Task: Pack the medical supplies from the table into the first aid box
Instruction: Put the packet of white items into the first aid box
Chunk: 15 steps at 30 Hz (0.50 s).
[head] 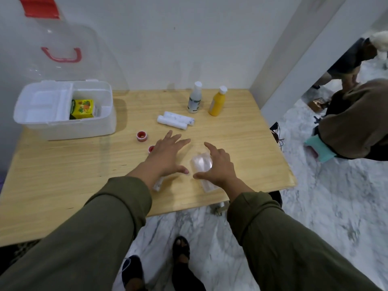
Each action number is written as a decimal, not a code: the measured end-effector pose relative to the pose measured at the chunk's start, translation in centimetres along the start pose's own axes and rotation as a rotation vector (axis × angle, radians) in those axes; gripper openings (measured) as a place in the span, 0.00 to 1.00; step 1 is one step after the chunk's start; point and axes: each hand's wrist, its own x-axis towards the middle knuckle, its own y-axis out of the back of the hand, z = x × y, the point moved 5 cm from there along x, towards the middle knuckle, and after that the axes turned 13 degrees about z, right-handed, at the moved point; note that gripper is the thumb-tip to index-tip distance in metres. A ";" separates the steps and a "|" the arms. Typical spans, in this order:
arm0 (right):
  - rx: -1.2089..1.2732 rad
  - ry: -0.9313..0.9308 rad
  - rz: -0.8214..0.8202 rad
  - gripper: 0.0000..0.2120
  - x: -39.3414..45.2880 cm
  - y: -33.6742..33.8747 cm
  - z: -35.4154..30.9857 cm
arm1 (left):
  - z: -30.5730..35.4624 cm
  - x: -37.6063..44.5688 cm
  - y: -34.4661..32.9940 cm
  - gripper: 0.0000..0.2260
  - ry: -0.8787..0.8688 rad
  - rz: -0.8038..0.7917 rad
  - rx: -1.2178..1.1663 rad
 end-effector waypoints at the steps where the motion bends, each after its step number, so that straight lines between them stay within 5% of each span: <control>1: -0.013 -0.001 -0.007 0.52 -0.2 0.0 0.3 | 0.4 0.2 -0.4 0.45 -0.016 -0.010 0.015; 9: 0.049 0.003 0.018 0.56 -0.5 1.0 2.4 | 2.7 1.6 -2.7 0.37 -0.070 -0.123 0.083; 15: -0.087 0.061 -0.019 0.39 0.4 1.2 3.1 | 3.0 2.3 -3.4 0.35 -0.099 -0.102 0.088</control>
